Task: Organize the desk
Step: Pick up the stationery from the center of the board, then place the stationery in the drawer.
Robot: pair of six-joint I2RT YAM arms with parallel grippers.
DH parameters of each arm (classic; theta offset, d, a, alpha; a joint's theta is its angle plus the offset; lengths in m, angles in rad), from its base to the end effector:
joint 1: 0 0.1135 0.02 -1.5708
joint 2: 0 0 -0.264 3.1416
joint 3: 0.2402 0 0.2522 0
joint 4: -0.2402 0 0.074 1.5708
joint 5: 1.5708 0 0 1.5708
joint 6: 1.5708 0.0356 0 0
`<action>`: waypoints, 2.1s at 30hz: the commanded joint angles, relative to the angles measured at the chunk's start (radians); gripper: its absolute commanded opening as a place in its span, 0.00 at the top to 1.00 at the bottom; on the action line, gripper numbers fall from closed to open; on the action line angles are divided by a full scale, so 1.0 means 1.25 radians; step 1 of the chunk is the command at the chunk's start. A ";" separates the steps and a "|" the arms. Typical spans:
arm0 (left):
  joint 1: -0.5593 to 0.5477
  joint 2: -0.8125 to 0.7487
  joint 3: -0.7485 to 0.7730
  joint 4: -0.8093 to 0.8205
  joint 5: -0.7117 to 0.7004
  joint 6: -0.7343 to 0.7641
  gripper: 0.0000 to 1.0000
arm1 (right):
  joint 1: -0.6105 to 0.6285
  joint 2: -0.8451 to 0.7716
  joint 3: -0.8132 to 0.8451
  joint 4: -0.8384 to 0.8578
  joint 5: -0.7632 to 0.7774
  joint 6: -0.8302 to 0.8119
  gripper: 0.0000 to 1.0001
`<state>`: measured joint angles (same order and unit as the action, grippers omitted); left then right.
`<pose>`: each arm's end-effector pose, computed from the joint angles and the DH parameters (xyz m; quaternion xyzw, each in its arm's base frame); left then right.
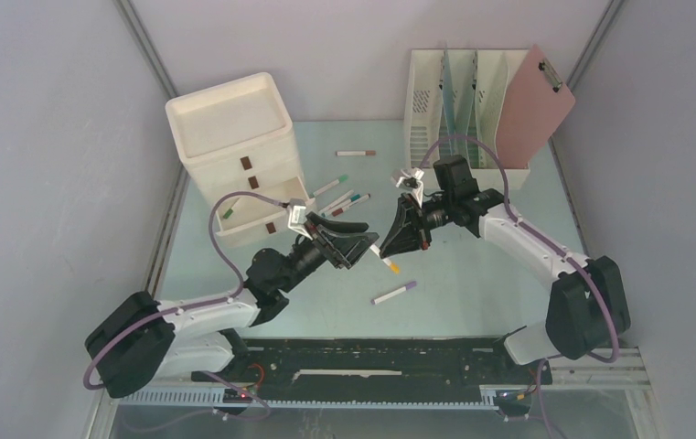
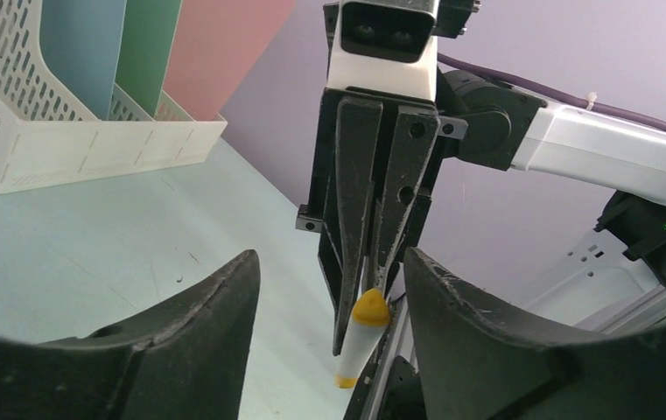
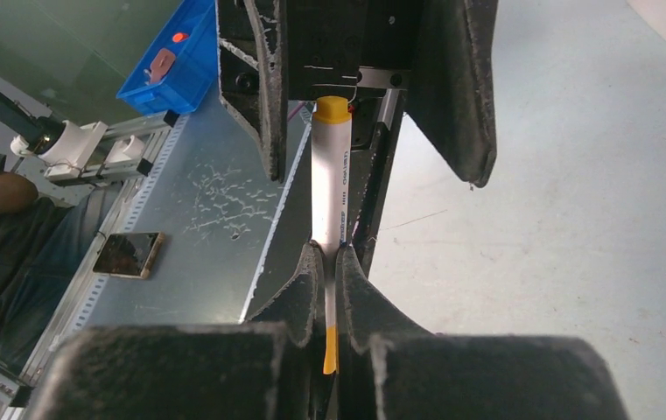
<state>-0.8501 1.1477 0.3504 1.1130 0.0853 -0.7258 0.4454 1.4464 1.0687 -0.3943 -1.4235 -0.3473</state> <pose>0.1493 -0.1746 0.2549 0.0709 0.5833 -0.5910 0.5527 0.2500 0.1584 0.2856 -0.5036 0.5455 0.6155 0.2646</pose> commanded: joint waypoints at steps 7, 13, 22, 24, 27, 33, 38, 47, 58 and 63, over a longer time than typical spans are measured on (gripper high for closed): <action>-0.019 0.029 0.021 0.069 -0.009 0.004 0.51 | -0.017 0.018 0.017 0.059 0.005 0.059 1.00; -0.022 0.043 0.023 0.070 -0.011 0.006 0.64 | -0.023 0.015 -0.014 0.139 0.008 0.120 1.00; -0.022 0.057 0.028 0.069 -0.005 0.022 1.00 | -0.025 0.019 -0.014 0.122 0.021 0.094 1.00; -0.021 0.055 0.024 0.068 -0.011 0.026 1.00 | -0.024 0.018 -0.013 0.116 0.024 0.088 0.94; -0.018 0.046 0.017 0.064 -0.019 0.034 1.00 | -0.024 0.010 -0.014 0.090 0.037 0.056 0.70; 0.018 0.009 -0.004 0.024 -0.024 0.033 1.00 | -0.024 -0.015 -0.014 0.037 0.070 -0.013 0.42; 0.090 -0.043 -0.031 -0.032 -0.019 0.016 1.00 | -0.027 -0.026 -0.014 0.018 0.075 -0.041 0.36; 0.244 -0.182 -0.049 -0.236 -0.028 0.000 1.00 | -0.056 -0.037 -0.014 0.014 0.058 -0.040 0.36; 0.441 -0.253 -0.061 -0.300 -0.060 -0.112 1.00 | -0.061 -0.037 -0.014 0.010 0.057 -0.041 0.36; 0.540 -0.248 -0.080 -0.300 -0.102 -0.232 1.00 | -0.065 -0.037 -0.013 0.008 0.052 -0.042 0.36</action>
<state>-0.2527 0.8448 0.2779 0.7326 0.0208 -0.8719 0.3725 1.4338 1.0500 -0.3836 -1.3342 -0.3805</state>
